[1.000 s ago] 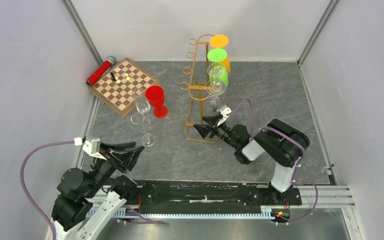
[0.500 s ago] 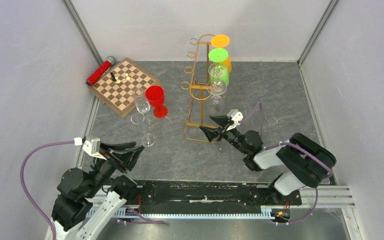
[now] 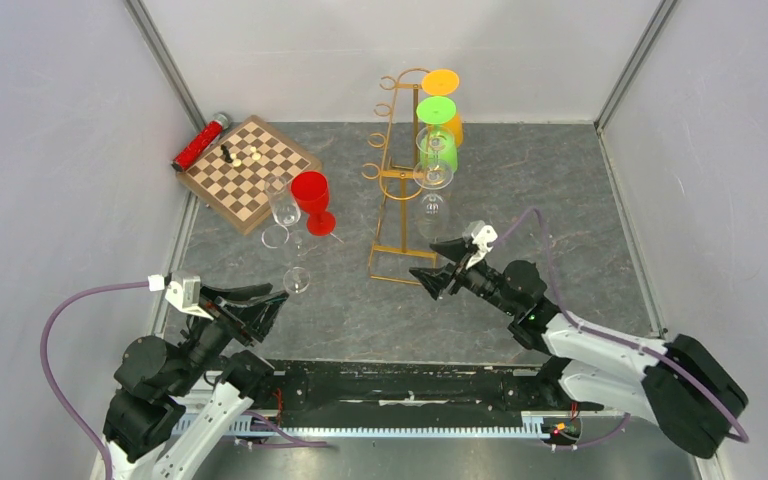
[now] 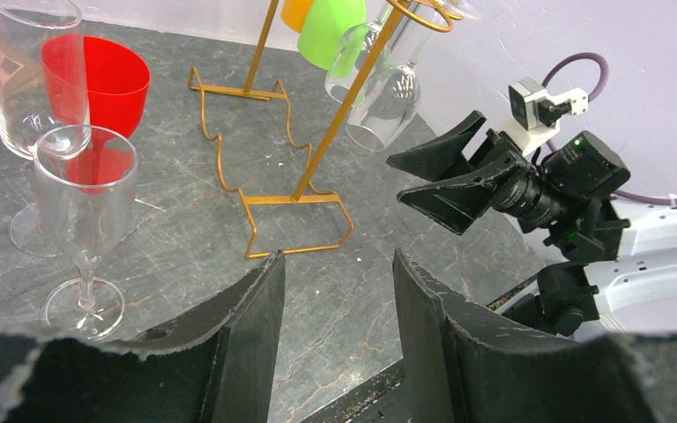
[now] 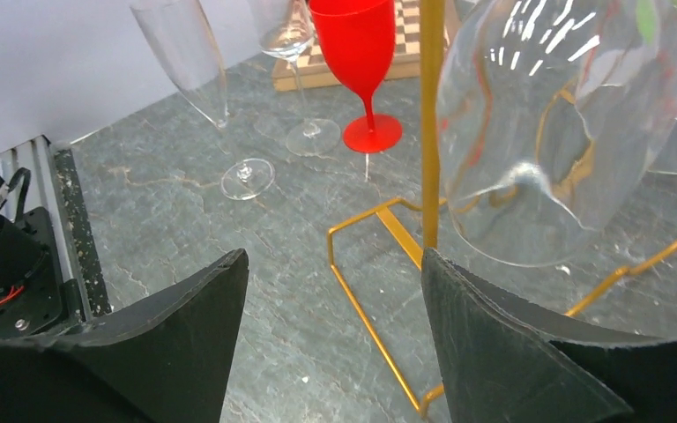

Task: Take the wine glass off the wine glass rack
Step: Move the wine rack to the center of the board.

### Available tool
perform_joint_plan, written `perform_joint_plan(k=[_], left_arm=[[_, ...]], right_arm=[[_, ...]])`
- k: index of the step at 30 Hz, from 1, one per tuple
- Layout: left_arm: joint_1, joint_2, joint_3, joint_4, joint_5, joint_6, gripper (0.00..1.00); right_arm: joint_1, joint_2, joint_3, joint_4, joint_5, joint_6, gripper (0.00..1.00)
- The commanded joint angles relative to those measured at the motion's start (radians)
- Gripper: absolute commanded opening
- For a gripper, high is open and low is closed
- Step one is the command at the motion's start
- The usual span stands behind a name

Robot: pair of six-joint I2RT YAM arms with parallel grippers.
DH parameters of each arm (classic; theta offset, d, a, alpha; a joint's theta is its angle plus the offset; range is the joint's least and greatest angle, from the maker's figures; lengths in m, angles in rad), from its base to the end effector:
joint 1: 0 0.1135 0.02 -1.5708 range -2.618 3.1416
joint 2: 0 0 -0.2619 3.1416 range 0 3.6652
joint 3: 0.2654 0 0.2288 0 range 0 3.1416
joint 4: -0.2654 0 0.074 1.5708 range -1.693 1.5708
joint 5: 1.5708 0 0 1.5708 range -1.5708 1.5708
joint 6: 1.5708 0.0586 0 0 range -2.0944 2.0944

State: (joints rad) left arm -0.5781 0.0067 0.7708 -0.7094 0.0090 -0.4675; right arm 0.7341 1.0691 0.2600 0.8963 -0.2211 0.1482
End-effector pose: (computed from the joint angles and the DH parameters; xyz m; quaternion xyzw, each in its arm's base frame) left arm 0.0067 -0.0050 0.3186 0.0413 0.6863 -0.3653 0.6276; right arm 0.1551 0.1573 0.2362 -0.2718 0.6194 0.3803 0.6308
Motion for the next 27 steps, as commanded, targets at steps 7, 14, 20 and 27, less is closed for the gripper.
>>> perform_joint_plan(k=[7,14,20,27], left_arm=[[0.006,-0.012,0.001,0.018,-0.044,0.031,0.55],[0.006,-0.011,0.002,0.014,-0.052,0.028,0.55],[0.006,0.053,0.01,0.006,-0.056,0.017,0.55],[0.006,0.09,0.019,-0.006,-0.108,-0.017,0.55]], right_arm=[[-0.001,-0.298,0.208,-0.742,0.414,0.108,0.75],[-0.001,-0.355,0.269,-0.876,0.475,0.135,0.95],[-0.001,-0.332,0.447,-1.07,0.483,0.189,0.93],[-0.001,-0.321,0.65,-1.234,0.476,0.221,0.9]])
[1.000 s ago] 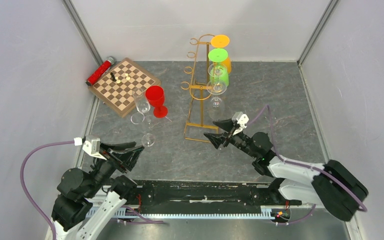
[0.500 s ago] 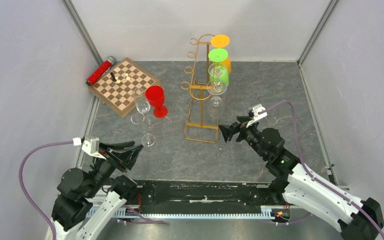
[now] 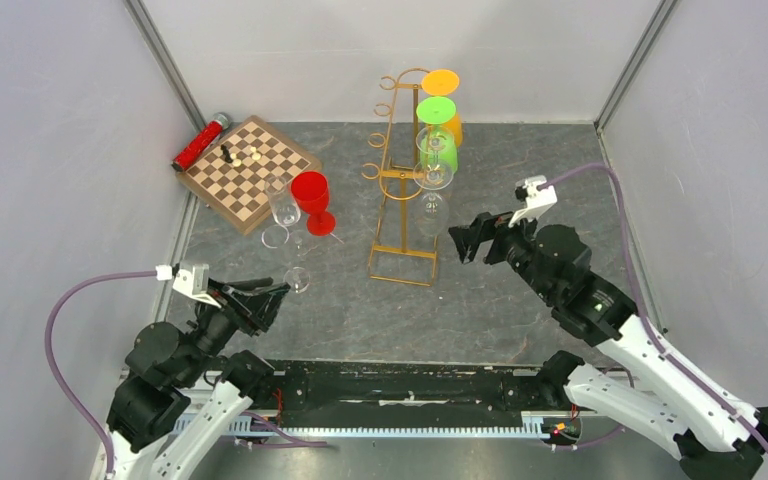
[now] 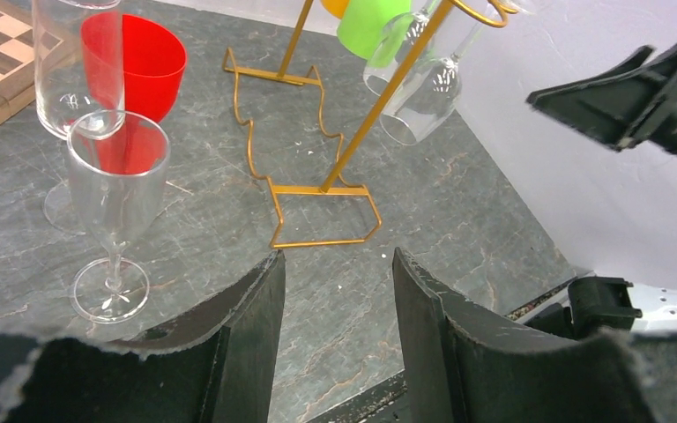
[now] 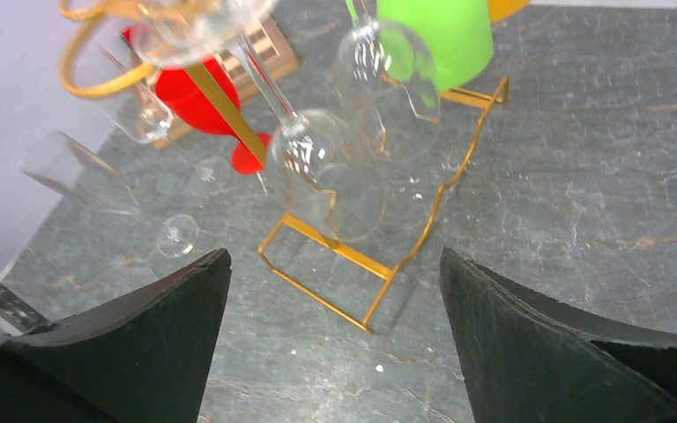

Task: Take the wine glass off the wine glass rack
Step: Move the wine rack to the center of the board, then pick up the wine glass from the wine rack.

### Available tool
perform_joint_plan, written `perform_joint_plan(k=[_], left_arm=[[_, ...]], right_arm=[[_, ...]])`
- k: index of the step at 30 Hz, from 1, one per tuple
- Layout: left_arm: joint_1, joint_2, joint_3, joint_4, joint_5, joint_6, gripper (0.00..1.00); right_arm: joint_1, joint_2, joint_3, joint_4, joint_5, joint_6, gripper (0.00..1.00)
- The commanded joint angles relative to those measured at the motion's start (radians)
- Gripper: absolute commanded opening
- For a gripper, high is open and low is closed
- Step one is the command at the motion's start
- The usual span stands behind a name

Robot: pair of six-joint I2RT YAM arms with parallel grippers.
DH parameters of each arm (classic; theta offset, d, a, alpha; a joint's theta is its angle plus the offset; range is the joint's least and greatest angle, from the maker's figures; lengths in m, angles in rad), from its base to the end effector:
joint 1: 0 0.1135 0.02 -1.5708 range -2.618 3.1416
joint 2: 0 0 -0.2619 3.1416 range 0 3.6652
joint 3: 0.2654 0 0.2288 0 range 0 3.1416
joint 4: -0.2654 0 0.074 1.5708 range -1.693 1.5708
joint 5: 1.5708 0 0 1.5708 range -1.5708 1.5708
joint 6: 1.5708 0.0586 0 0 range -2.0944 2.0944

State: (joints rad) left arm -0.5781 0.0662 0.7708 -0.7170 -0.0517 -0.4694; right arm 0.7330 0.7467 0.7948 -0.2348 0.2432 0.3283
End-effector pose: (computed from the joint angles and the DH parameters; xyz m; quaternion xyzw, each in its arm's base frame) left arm 0.0188 -0.0087 0.3179 0.0205 0.7112 -0.3354 0.6175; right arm 0.1388 0.1060 0.3377 -0.0778 0.7642 0.2400 0.5936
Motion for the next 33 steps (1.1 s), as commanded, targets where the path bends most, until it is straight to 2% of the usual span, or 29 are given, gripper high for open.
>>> perform_joint_plan(k=[1,6,16,22,27,33], left_arm=[[0.006,0.035,0.021,-0.001,-0.058,-0.022,0.54],[0.006,0.073,0.013,0.001,-0.099,-0.021,0.54],[0.006,0.155,0.02,0.0,-0.051,0.069,0.55],[0.006,0.131,0.003,0.005,-0.019,0.061,0.56],[0.006,0.137,0.001,0.003,-0.023,0.055,0.57],[0.006,0.15,0.001,0.002,-0.015,0.054,0.57]], right_arm=[[-0.001,0.013,0.154,-0.133,0.01,0.056,0.9],[0.001,0.095,0.329,-0.22,-0.015,0.122,0.88],[-0.026,0.26,0.619,-0.295,-0.103,0.266,0.79],[-0.086,0.282,0.621,-0.301,-0.128,0.393,0.69],[-0.186,0.32,0.615,-0.3,-0.287,0.459,0.65],[-0.242,0.333,0.582,-0.266,-0.364,0.496,0.57]])
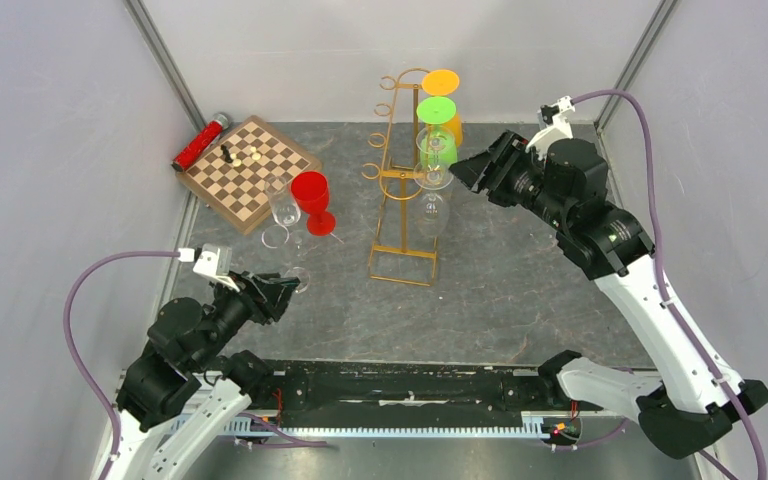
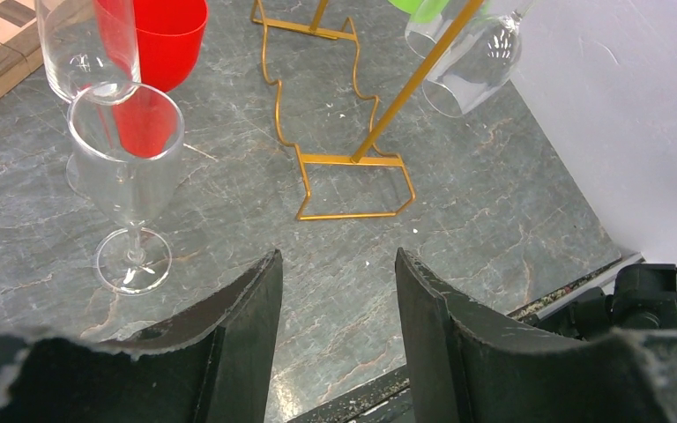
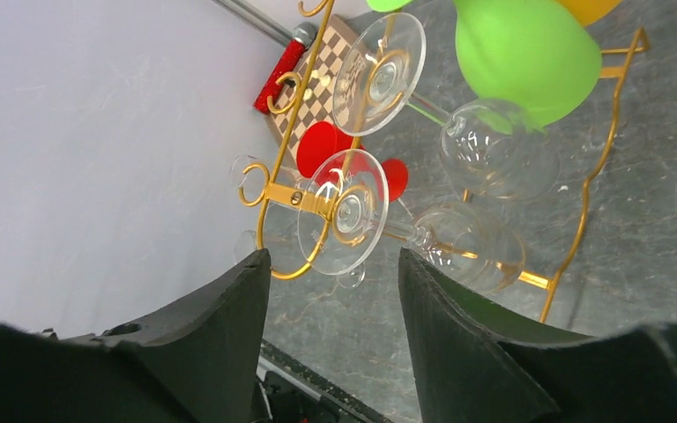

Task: Take the wine glass off the wine glass rack
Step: Pick up the wine glass from the wine rack.

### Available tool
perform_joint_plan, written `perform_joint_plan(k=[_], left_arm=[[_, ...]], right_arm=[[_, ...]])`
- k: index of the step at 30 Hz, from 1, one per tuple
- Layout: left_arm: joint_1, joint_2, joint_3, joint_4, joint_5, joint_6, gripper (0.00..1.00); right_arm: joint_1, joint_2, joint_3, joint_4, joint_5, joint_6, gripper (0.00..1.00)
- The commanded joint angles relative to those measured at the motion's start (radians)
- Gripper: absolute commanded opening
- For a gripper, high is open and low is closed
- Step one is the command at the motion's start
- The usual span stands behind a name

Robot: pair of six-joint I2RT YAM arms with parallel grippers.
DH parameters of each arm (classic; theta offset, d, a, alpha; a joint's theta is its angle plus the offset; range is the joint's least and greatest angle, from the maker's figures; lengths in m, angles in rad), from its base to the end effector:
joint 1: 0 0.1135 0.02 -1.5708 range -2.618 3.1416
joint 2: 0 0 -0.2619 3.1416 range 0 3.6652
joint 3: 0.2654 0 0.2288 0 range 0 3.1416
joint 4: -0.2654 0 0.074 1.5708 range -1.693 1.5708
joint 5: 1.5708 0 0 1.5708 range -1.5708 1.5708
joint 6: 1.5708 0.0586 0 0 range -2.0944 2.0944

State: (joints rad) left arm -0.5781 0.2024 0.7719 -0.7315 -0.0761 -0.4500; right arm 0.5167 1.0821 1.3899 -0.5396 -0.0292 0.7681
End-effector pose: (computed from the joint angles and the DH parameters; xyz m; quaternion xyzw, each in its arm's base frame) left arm 0.0424 -0.0223 0.3144 0.0242 0.7615 -0.2929 0.5777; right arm 0.1890 0.1093 0.4384 0.0893 0.7790 0.3809 0.4900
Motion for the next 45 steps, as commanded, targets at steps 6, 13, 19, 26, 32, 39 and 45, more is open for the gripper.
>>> perform_joint_plan(k=[6,13,19,26,32,39,45], left_arm=[[0.005,0.009,0.0,0.016,0.01,0.033,0.57],[0.006,0.015,-0.002,0.015,0.005,0.033,0.58],[0.005,0.017,0.0,0.017,0.006,0.033,0.58],[0.005,0.011,0.0,0.015,0.004,0.033,0.58],[0.005,0.014,0.0,0.016,0.0,0.034,0.58],[0.006,0.019,0.0,0.016,-0.002,0.033,0.58],[0.006,0.019,0.0,0.014,-0.007,0.033,0.58]], right_arm=[[-0.039,0.005,-0.079,0.092,-0.124,0.106,0.52],[-0.049,0.033,-0.1,0.13,-0.14,0.142,0.49],[-0.06,0.044,-0.123,0.16,-0.143,0.164,0.45],[-0.067,0.057,-0.145,0.192,-0.155,0.185,0.39],[-0.07,0.063,-0.155,0.217,-0.162,0.2,0.3],[-0.073,0.066,-0.152,0.23,-0.171,0.208,0.19],[-0.075,0.063,-0.145,0.232,-0.173,0.208,0.06]])
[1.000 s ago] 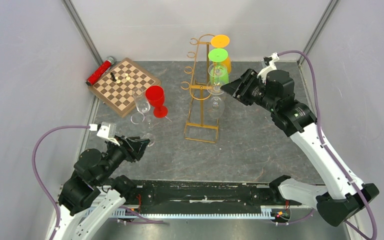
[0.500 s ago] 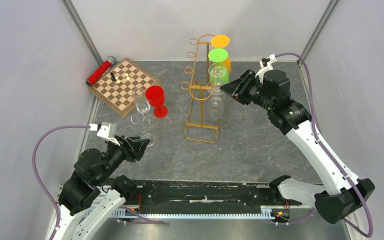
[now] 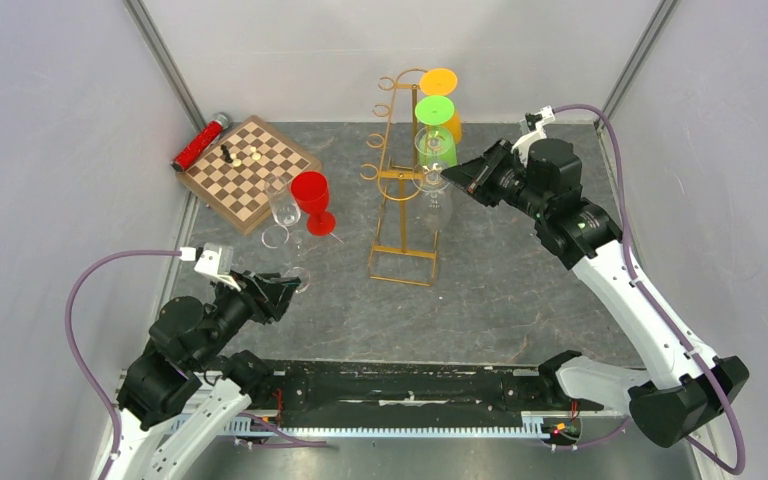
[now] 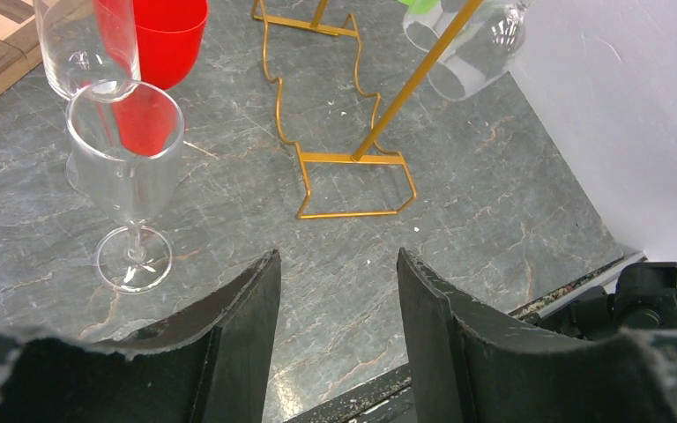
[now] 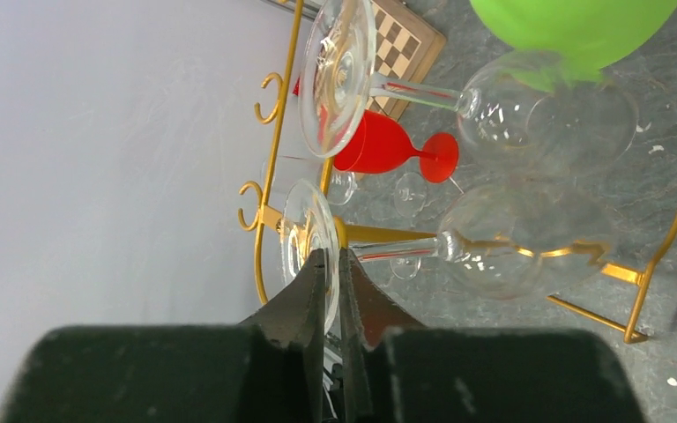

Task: Take the wine glass off the wine glass rack
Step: Pick up the wine glass from the wine rack.

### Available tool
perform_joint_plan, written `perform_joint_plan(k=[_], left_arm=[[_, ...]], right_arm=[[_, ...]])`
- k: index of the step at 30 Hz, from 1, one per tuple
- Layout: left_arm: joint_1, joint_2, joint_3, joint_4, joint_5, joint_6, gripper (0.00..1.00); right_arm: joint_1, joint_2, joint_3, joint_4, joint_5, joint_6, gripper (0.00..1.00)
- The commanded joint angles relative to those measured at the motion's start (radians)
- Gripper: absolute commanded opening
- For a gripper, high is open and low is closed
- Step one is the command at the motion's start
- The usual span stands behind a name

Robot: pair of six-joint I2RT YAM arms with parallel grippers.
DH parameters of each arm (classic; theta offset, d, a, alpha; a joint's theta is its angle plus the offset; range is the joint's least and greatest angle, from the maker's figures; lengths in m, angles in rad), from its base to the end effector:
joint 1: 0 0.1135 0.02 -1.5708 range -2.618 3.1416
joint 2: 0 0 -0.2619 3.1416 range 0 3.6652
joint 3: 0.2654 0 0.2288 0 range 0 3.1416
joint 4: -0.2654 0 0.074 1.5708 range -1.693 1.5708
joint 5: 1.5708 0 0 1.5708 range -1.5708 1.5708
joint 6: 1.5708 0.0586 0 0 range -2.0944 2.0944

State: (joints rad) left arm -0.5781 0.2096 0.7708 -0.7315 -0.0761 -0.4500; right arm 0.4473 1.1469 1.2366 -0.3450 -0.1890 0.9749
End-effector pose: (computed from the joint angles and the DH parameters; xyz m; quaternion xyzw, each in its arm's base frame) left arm 0.0437 -0.0232 0.3139 0.0245 0.7641 -0.2913 0.5750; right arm 0.2243 0.1198 0.3985 0.1497 0.7756 0.4538 0.4124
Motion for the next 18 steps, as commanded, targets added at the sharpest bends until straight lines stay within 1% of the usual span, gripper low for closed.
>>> perform_joint_plan(k=[1,2,3,18], left_arm=[[0.006,0.012,0.001,0.014,-0.009,0.033,0.58],[0.006,0.013,0.001,0.014,-0.01,0.033,0.58],[0.005,0.014,0.001,0.014,-0.009,0.033,0.58],[0.006,0.024,0.001,0.012,-0.012,0.033,0.58]], right_arm=[[-0.006,-0.005,0.008,0.038,-0.014,0.001,0.03],[-0.006,-0.006,0.008,0.038,-0.014,0.002,0.0],[-0.006,-0.008,0.008,0.038,-0.015,0.004,0.0],[-0.005,-0.034,0.022,0.045,-0.02,0.025,0.0]])
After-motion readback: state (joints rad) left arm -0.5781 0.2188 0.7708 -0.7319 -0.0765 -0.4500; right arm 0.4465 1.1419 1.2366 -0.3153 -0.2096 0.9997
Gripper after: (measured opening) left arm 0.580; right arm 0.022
